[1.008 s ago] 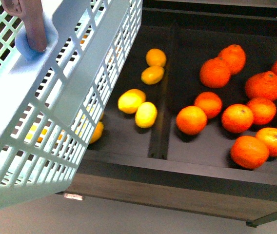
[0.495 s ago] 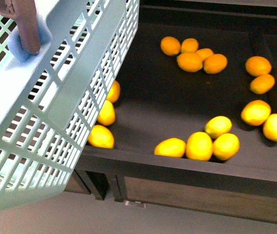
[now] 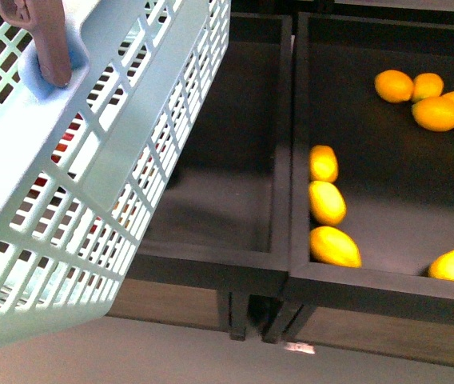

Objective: Pick lemon and mango into basket

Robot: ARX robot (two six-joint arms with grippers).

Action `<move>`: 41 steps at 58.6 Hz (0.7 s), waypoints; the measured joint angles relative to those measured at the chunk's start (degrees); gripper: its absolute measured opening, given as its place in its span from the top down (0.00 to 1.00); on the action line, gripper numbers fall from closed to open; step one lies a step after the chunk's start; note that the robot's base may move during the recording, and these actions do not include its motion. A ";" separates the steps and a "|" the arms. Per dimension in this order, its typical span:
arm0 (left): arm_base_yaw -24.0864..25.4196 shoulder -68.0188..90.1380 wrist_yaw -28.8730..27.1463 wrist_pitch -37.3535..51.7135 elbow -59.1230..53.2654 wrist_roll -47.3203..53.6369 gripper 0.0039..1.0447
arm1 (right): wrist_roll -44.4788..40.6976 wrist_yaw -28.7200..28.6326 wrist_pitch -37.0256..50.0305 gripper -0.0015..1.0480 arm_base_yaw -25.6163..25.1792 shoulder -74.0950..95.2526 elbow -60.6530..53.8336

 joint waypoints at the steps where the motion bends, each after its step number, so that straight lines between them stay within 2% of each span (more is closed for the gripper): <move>1: 0.00 0.00 -0.02 0.00 0.00 0.00 0.96 | -0.02 0.02 0.00 0.08 0.00 0.00 0.00; 17: 0.26 0.00 0.07 0.00 0.00 0.07 0.96 | -0.02 -0.39 0.00 0.08 -0.04 0.09 0.00; 26: 0.76 -0.22 -1.92 0.00 0.00 1.22 0.96 | -0.02 -0.31 0.00 0.08 -0.04 0.09 0.00; 41: 0.13 -0.11 0.70 0.00 0.00 0.00 0.96 | -0.02 -0.17 0.00 0.08 -0.04 0.07 0.00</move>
